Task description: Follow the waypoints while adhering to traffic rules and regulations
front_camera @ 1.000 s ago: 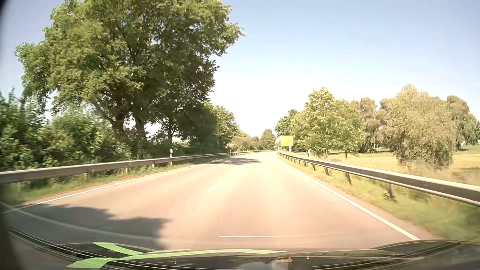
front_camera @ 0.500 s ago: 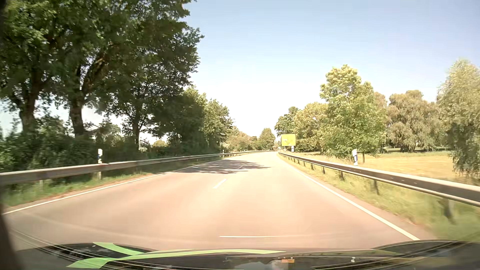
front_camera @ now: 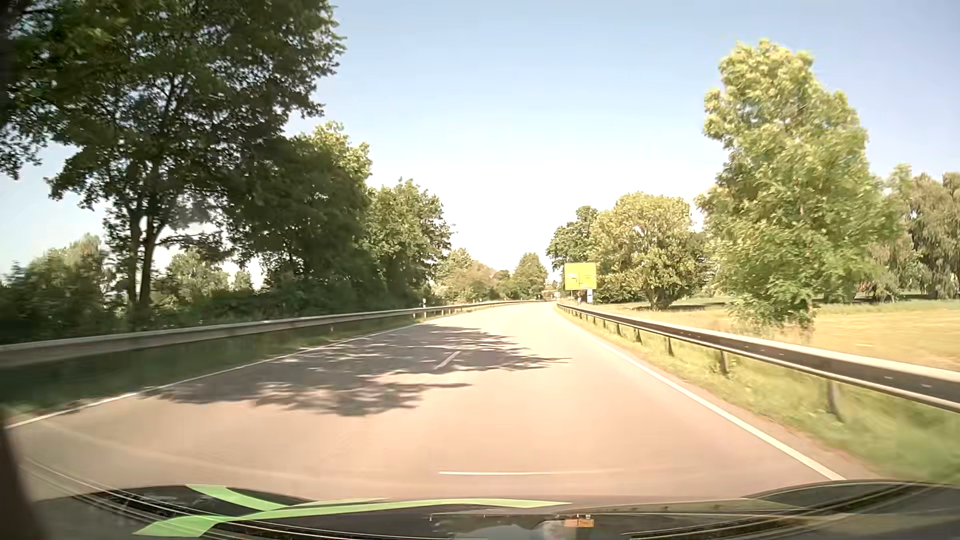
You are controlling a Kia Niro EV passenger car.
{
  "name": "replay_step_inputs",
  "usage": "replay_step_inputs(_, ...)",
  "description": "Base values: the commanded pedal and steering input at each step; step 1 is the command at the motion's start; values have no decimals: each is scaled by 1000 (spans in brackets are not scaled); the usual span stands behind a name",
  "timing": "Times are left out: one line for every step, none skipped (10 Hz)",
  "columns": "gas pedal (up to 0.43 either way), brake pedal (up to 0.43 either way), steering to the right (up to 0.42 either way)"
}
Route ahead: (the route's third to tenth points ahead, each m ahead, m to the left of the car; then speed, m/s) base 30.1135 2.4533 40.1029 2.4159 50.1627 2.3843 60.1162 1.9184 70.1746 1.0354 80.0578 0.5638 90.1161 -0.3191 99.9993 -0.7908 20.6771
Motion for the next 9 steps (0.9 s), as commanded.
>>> replay_step_inputs(0, 0, 4)
replay_step_inputs(0, 0, 4)
replay_step_inputs(0, 0, 5)
replay_step_inputs(0, 0, 5)
replay_step_inputs(0, 0, 5)
replay_step_inputs(0, 0, 5)
replay_step_inputs(0, 0, 5)
replay_step_inputs(0, 0, 5)
replay_step_inputs(0, 0, 5)
